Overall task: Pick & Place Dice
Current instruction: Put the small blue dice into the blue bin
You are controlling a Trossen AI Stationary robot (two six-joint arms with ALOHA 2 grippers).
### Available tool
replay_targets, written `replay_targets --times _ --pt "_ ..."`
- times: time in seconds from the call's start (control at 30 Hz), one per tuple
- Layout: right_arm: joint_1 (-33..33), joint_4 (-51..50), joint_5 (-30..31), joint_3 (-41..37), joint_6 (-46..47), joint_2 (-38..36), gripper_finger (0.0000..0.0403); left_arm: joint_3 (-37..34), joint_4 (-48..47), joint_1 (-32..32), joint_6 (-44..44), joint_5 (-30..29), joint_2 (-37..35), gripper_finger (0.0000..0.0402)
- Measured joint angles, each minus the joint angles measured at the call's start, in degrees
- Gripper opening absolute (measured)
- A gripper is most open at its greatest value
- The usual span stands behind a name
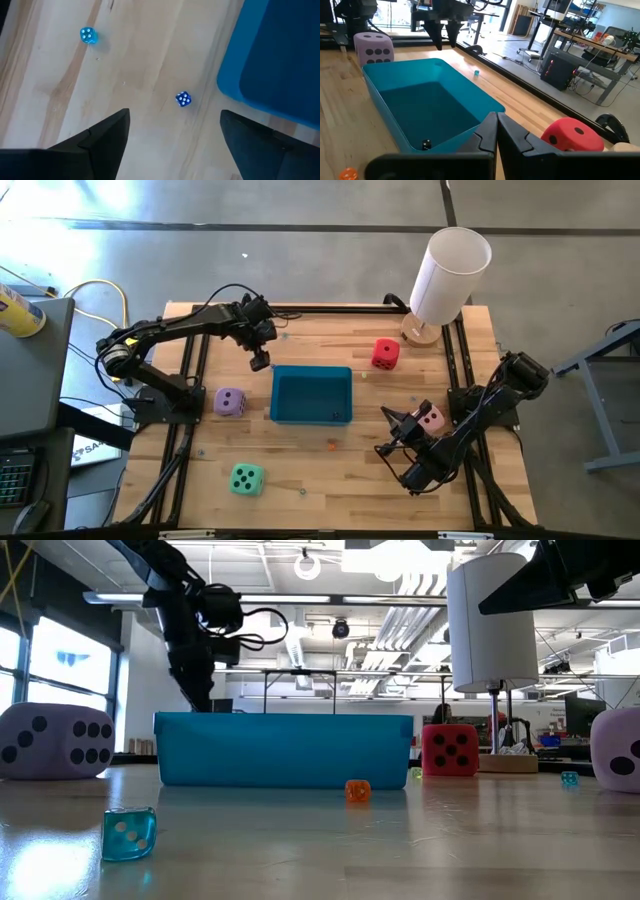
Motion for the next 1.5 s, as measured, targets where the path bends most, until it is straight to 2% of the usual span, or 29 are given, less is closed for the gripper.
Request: replay_targets --times 0.2,0.5,0.93,1.17,1.3,1.5 --pt "-0.01 -0.01 0.00 0.00 0.00 0.00 0.0002 0.00 -1.61 0.00 4.71 2.26 0.00 0.0303" --pt "0.00 -0.01 -0.28 0.00 0.00 0.00 0.0002 0.00 -1.63 -0.02 10.53 9.24 0.00 0.0303" --pt "-0.06 -0.04 -0.07 0.00 0.00 0.00 0.0002 0.00 4.20 0.00 -5.14 9.00 0.02 0.0303" --pt "-1.35 -0.02 -0.93 0.00 0.00 0.00 0.0002 0.00 3.71 0.00 -12.99 5.63 0.02 0.0303" --pt "-2.35 -0.03 -2.75 -0.02 -0.02 0.02 0.0002 0.00 3.75 0.00 -14.97 2.18 0.02 0.0303" --pt "-3.06 0.05 -2.95 -0.02 -0.02 0.02 0.0002 0.00 3.30 0.00 -14.98 0.12 0.02 0.0303"
